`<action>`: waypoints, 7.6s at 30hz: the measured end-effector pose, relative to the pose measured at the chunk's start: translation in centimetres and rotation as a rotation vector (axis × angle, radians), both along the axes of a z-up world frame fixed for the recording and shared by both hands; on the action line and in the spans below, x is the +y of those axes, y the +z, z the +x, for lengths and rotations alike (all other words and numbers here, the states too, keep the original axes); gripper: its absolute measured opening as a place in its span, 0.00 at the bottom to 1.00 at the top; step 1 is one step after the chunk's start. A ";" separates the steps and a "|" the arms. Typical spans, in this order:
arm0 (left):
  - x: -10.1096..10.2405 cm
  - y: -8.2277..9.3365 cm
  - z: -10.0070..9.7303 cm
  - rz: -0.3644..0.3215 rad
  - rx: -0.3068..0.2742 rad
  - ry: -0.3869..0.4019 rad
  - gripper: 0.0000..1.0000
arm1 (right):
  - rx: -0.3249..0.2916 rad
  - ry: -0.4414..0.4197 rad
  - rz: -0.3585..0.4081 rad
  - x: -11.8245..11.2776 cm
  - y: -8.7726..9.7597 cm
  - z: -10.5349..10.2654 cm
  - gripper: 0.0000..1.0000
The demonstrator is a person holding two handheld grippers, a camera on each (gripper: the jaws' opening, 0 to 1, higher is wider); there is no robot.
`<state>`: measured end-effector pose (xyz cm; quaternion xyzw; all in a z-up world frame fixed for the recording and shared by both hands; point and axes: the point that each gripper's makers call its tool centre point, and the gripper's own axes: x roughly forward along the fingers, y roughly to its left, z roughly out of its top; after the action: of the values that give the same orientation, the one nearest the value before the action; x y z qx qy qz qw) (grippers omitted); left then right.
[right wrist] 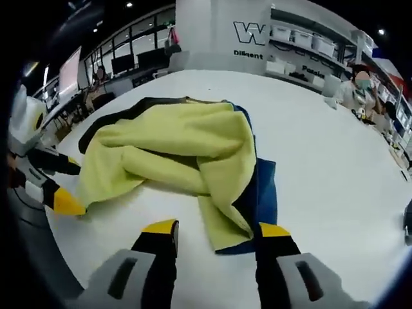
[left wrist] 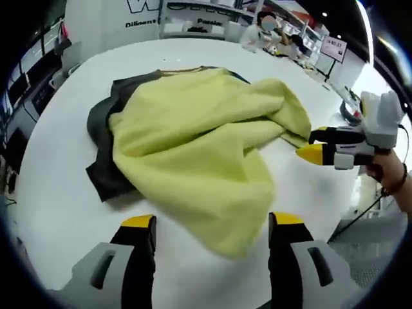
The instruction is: Fold the garment on the visible template until the final outline fits inside the template.
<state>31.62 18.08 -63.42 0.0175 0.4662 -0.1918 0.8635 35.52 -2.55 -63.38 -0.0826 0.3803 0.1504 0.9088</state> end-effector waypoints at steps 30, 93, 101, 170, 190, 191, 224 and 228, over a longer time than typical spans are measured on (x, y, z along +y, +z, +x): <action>2.8 2.3 0.2 0.026 -0.038 -0.019 0.02 | -0.044 0.063 -0.090 -2.6 2.1 0.5 0.00; 6.2 4.3 5.5 0.035 -0.041 0.051 0.02 | 0.105 0.045 0.051 -1.3 -0.4 -3.3 0.20; 6.2 4.2 5.3 0.039 -0.037 0.046 0.02 | 0.067 0.058 -0.055 -2.4 -0.7 -2.5 0.01; 6.9 6.5 0.1 0.015 -0.005 -0.017 0.02 | 0.102 0.084 -0.039 -2.2 1.6 -4.5 0.00; 8.8 6.6 -3.6 0.050 0.035 -0.041 0.02 | 0.176 0.178 0.019 0.3 3.6 -8.6 0.00; 9.2 6.1 -4.0 0.053 0.049 -0.039 0.02 | 0.178 0.181 0.023 0.5 3.5 -8.8 0.00; 14.4 1.5 -9.0 0.234 0.249 -0.017 0.02 | 0.329 0.399 -0.051 3.6 0.4 -12.3 0.00; 14.4 1.2 -9.2 0.254 0.248 -0.030 0.02 | 0.340 0.405 -0.064 3.6 0.2 -12.6 0.00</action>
<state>22.47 32.52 -62.19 0.1095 0.5894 -0.1450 0.7871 22.89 1.03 -63.14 -0.1593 0.5077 0.3290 0.7801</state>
